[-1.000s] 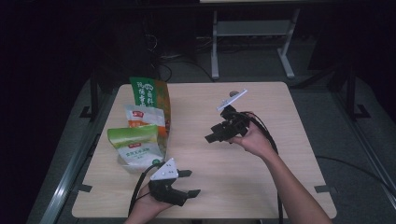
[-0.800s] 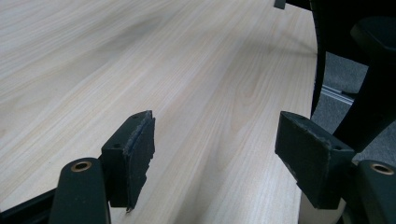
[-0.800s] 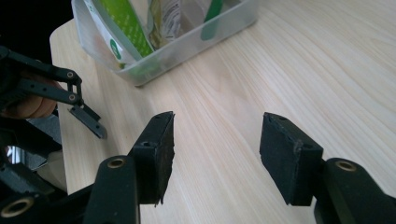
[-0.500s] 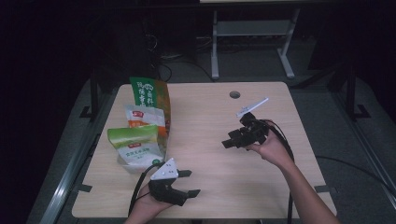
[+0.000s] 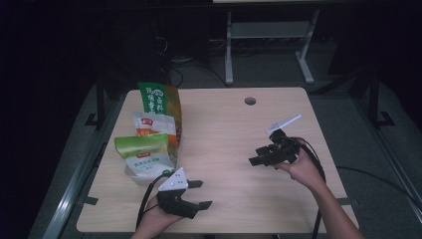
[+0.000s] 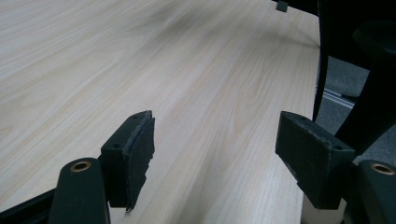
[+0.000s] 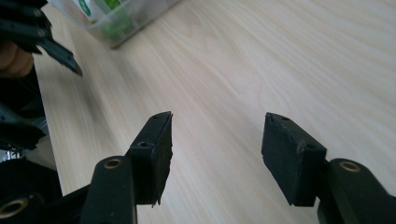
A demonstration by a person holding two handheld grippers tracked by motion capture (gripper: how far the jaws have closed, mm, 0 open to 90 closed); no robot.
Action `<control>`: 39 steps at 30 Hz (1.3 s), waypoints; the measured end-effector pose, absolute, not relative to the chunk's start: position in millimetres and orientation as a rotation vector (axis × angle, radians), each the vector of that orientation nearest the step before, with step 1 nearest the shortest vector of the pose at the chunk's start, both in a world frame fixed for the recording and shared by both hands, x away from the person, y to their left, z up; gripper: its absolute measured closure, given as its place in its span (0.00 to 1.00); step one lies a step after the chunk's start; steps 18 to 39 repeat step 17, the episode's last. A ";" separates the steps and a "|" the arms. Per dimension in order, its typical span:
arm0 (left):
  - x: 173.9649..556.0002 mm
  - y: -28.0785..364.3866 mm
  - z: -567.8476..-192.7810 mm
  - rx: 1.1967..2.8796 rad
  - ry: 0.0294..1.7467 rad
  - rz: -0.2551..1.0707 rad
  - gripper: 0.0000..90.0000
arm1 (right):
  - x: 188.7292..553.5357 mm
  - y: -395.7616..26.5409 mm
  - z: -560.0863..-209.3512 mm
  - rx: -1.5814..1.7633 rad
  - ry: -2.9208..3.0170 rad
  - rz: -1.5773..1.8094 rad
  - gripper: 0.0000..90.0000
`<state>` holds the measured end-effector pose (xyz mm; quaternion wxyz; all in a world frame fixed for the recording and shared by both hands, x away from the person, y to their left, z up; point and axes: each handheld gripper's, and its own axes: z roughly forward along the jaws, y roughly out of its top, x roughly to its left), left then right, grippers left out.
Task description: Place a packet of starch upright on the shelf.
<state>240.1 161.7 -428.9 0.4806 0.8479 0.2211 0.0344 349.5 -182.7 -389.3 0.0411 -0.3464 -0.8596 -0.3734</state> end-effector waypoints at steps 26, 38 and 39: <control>240.1 160.2 -431.7 2.066 0.537 0.057 0.31 | 309.5 -216.3 -414.0 -1.181 -2.598 -1.166 0.43; 240.1 160.2 -431.7 2.066 0.537 0.057 0.31 | 309.5 -216.3 -414.0 -1.181 -2.598 -1.166 0.43; 240.1 160.2 -431.7 2.066 0.537 0.057 0.31 | 309.5 -216.3 -414.0 -1.181 -2.598 -1.166 0.43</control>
